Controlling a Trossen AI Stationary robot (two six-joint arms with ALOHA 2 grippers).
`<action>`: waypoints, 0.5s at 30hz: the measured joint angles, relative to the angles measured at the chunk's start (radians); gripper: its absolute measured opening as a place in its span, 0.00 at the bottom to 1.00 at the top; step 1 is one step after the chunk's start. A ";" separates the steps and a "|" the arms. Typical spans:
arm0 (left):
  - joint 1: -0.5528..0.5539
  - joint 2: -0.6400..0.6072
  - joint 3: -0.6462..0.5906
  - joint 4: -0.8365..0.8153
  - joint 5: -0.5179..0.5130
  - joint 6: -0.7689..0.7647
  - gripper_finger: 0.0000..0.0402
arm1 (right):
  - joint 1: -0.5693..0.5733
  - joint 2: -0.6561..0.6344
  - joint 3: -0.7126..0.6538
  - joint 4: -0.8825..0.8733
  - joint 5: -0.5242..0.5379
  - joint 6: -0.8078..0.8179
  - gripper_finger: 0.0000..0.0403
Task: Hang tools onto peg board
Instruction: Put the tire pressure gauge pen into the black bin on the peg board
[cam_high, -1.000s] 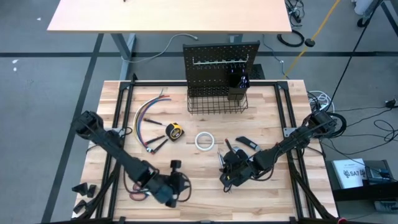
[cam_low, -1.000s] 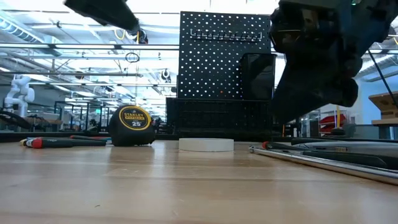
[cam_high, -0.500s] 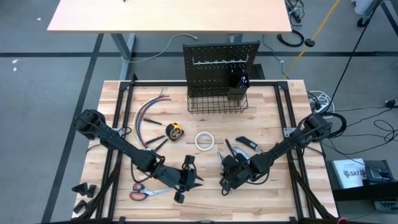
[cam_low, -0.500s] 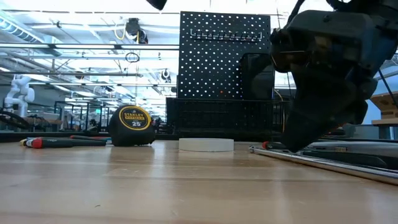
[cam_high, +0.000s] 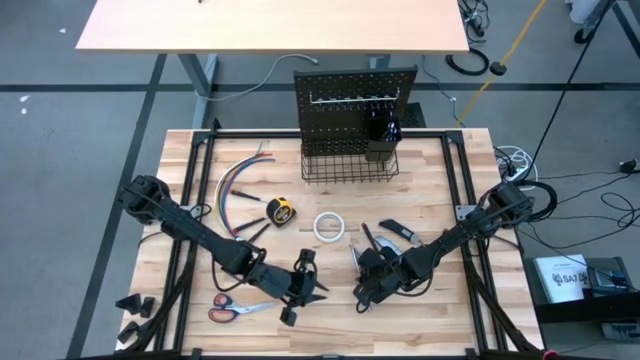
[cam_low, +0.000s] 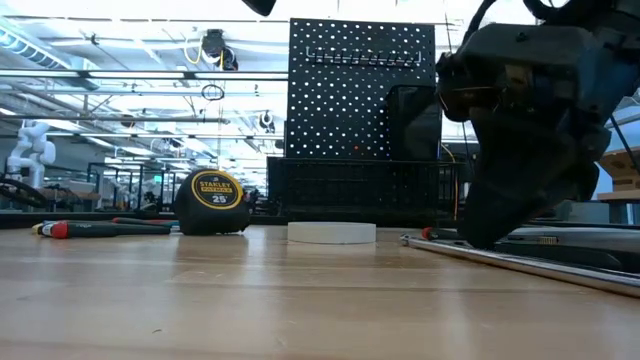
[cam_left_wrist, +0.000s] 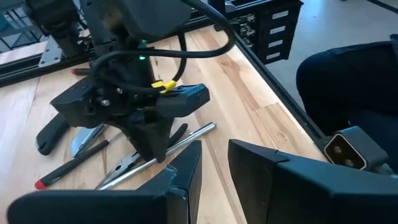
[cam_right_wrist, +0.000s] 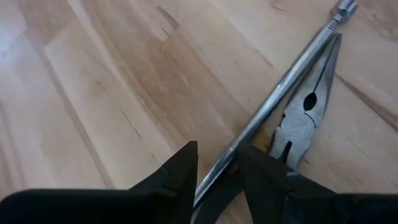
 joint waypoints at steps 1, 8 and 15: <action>0.001 0.000 0.000 0.000 0.000 0.000 0.22 | 0.000 0.000 0.001 -0.015 0.001 0.006 0.27; 0.000 0.000 0.000 -0.001 0.001 0.000 0.22 | 0.000 0.000 0.002 -0.070 0.012 0.038 0.27; 0.000 0.000 0.000 -0.016 0.000 -0.001 0.22 | 0.000 0.067 0.052 -0.073 0.041 -0.021 0.25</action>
